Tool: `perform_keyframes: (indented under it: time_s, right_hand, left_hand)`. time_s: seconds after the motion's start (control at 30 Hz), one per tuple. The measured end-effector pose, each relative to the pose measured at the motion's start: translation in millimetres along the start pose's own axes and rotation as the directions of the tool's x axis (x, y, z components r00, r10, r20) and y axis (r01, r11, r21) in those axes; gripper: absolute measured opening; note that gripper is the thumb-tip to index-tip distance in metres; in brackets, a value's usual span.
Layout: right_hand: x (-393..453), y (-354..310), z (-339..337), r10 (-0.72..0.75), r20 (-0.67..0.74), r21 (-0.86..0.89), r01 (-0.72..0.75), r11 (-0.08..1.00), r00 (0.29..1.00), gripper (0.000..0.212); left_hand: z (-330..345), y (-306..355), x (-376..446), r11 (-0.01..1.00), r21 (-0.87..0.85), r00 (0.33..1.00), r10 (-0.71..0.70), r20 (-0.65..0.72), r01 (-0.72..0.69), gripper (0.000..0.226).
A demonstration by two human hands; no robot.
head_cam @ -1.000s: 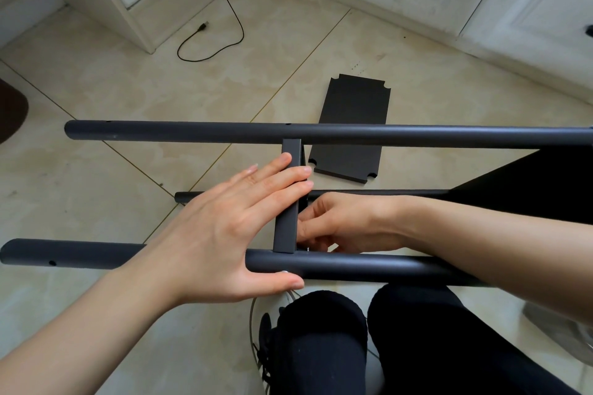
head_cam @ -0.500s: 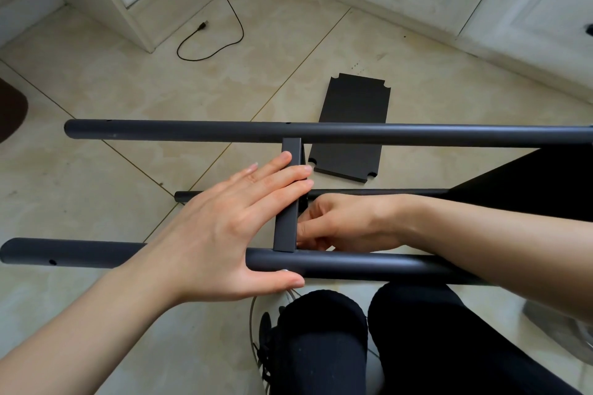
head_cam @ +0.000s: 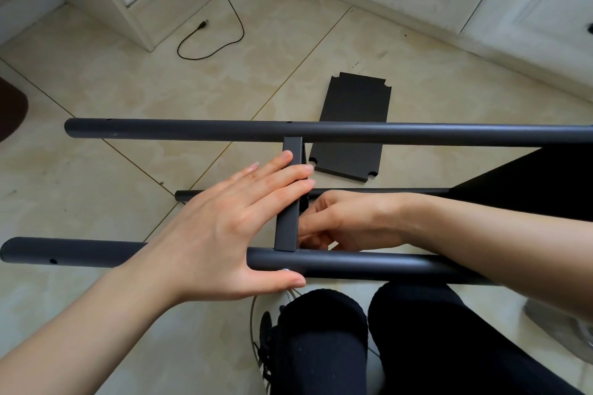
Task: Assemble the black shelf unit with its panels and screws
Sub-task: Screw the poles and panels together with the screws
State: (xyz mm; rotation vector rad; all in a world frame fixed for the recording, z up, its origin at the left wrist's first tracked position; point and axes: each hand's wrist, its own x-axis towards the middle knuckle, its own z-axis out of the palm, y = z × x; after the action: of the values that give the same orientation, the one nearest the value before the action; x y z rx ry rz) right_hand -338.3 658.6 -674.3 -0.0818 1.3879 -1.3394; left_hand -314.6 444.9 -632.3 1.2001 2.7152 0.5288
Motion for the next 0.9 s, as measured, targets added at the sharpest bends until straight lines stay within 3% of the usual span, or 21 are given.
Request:
perform_keyframes:
  time_s: [0.1,0.47,0.9]
  right_hand:
    - [-1.5,-2.1,0.1,-0.034,0.026,0.045,0.033,0.998,0.999,0.009]
    - [1.8,0.5,3.2,-0.017,-0.013,0.050,0.018,0.999,1.000,0.011]
    - [-1.1,-0.3,-1.2,-0.028,0.124,0.155,0.009,0.988,0.992,0.015]
  left_hand:
    - [-0.5,0.2,-0.1,1.000,0.001,1.000,0.000,0.004,0.000,0.095]
    - [0.0,-1.0,0.0,1.000,-0.001,1.000,-0.001,0.005,0.001,0.096]
    - [1.4,-2.7,0.2,1.000,-0.003,1.000,0.007,-0.006,-0.007,0.096]
